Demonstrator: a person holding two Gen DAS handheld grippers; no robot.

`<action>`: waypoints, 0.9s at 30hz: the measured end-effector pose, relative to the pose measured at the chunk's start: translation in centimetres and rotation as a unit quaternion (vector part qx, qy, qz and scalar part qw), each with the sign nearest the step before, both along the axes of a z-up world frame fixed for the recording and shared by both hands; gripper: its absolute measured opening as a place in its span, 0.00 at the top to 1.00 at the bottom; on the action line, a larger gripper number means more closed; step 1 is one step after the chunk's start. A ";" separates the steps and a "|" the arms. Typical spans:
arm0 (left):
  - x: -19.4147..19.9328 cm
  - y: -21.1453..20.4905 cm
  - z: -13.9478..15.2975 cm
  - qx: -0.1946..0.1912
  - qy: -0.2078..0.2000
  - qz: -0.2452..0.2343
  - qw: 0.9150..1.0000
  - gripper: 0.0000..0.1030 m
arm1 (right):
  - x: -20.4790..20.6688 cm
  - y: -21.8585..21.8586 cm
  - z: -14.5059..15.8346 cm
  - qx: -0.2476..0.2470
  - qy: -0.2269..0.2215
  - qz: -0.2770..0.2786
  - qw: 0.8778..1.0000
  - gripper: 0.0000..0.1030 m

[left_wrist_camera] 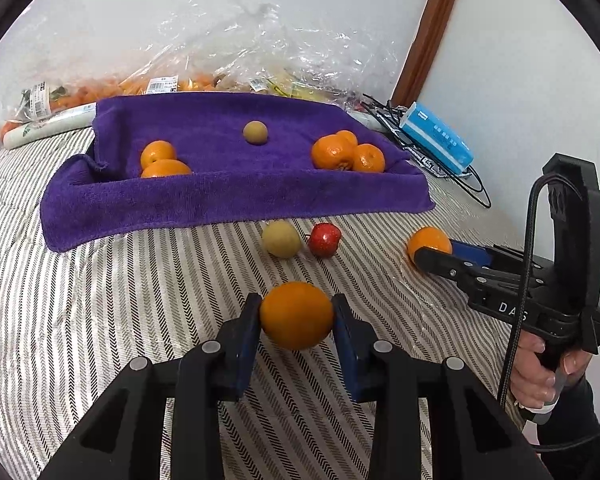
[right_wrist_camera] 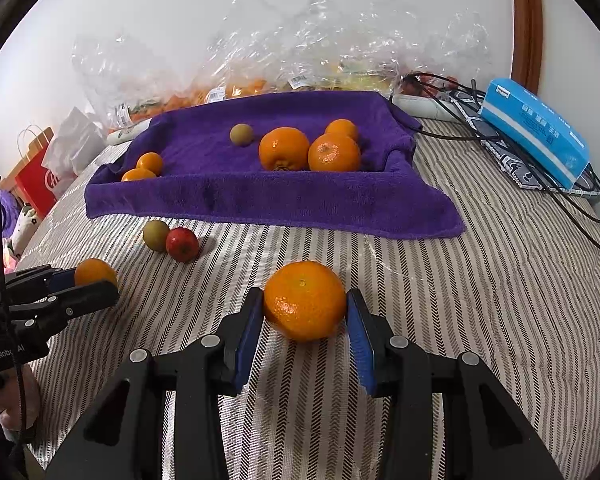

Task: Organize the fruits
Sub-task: 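Lift the held orange with the right tool while the left tool closes on another orange, then carry both held oranges over the purple towel and lower them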

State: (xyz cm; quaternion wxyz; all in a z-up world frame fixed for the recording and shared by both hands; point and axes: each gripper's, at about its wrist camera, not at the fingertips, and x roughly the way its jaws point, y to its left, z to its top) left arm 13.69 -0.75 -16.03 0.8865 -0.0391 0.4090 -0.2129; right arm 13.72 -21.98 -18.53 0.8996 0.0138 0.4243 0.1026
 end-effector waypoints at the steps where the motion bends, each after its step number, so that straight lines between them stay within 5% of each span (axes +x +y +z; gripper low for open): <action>1: 0.0 0.0 0.0 0.000 0.000 0.000 1.000 0.68 | 0.0 -0.1 0.0 0.000 0.000 0.000 1.000 0.60; 27: 0.0 1.7 1.1 -0.026 -0.020 0.032 0.999 0.68 | -0.1 -0.4 0.7 0.022 0.001 0.000 1.000 0.60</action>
